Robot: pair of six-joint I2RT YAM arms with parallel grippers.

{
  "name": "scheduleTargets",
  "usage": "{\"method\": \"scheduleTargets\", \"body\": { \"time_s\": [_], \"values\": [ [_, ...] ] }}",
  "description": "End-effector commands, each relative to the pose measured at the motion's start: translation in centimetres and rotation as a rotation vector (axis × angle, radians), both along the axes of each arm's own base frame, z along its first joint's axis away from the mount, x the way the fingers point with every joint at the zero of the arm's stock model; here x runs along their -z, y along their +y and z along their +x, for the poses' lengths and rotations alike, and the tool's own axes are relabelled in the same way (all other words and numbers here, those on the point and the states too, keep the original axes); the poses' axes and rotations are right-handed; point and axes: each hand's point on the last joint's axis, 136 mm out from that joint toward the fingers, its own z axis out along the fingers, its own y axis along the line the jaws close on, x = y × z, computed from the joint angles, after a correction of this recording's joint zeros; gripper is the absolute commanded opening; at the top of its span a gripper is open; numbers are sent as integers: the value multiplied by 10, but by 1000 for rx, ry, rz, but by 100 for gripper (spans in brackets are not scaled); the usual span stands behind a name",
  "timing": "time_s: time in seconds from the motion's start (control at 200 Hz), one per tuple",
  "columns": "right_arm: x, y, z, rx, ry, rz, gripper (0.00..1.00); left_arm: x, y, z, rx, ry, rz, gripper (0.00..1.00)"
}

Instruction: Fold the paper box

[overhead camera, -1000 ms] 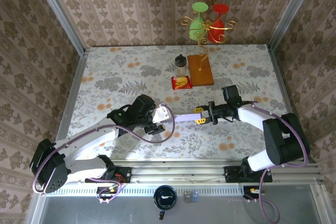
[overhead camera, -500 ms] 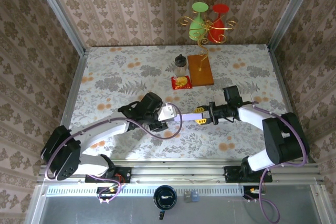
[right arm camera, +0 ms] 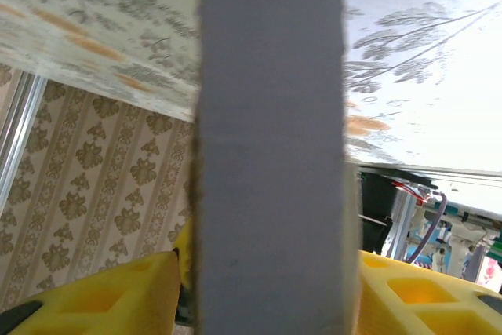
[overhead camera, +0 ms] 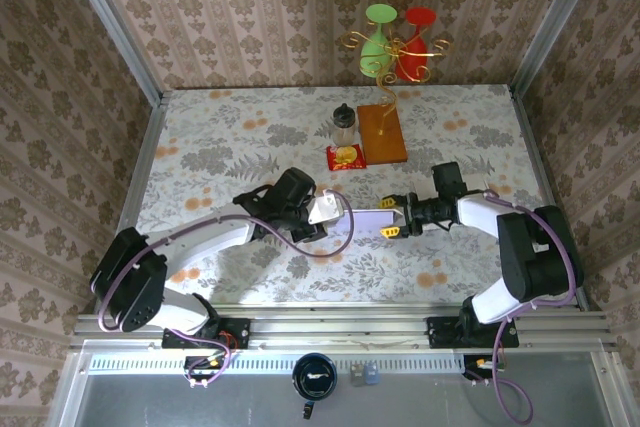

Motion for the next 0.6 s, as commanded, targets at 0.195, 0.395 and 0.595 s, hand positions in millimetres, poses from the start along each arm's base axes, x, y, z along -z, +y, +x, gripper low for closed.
{"method": "scheduleTargets", "body": {
  "time_s": [0.195, 0.395, 0.595],
  "values": [
    [-31, -13, 24, 41, -89, -59, 59, -4, -5, -5, -26, 132, -33, 50],
    [-56, -30, 25, 67, -213, -193, 61, 0, 3, -4, -85, 190, -41, 47],
    [-68, -59, 17, 143, -372, -411, 61, -1, 6, -4, -122, 221, -58, 47]
  ]
}}
